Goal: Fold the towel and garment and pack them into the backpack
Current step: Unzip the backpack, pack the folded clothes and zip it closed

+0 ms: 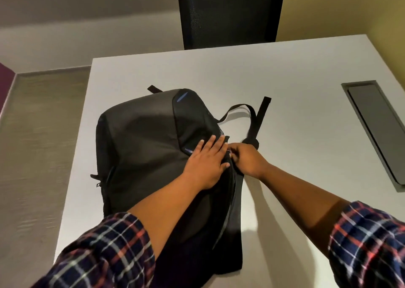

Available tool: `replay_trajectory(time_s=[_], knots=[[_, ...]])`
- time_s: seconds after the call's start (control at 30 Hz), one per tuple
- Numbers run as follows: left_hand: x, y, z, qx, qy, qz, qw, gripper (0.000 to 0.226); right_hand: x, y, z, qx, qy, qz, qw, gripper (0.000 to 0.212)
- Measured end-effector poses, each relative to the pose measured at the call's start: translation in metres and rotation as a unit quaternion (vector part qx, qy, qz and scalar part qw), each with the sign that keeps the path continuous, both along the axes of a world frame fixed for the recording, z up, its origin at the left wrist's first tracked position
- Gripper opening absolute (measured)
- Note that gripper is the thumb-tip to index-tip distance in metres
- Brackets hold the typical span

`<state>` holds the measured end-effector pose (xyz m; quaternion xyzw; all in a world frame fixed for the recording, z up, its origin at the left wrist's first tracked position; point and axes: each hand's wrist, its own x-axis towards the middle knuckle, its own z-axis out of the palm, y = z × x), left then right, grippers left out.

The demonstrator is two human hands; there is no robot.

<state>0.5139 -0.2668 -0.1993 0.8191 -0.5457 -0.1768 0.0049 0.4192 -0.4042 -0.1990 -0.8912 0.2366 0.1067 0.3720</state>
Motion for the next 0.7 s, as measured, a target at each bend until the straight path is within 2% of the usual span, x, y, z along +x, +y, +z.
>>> replay_trajectory(time_s=[0.13,0.27,0.47,0.7], knots=[[0.001,0.000,-0.015,0.007,0.002,0.007,1.000,0.062,0.000,-0.009,-0.002,-0.092,0.023,-0.015,0.995,0.014],[0.002,-0.004,-0.022,0.009,0.009,0.028,1.000,0.061,-0.007,-0.001,-0.001,-0.183,0.009,-0.011,0.983,0.011],[0.004,-0.008,-0.026,0.020,0.021,0.045,0.999,0.058,-0.021,0.019,-0.001,-0.195,0.032,-0.042,0.979,0.018],[0.003,-0.010,-0.029,0.046,0.025,0.052,0.997,0.060,-0.074,0.053,0.010,-0.189,0.058,-0.024,0.980,0.007]])
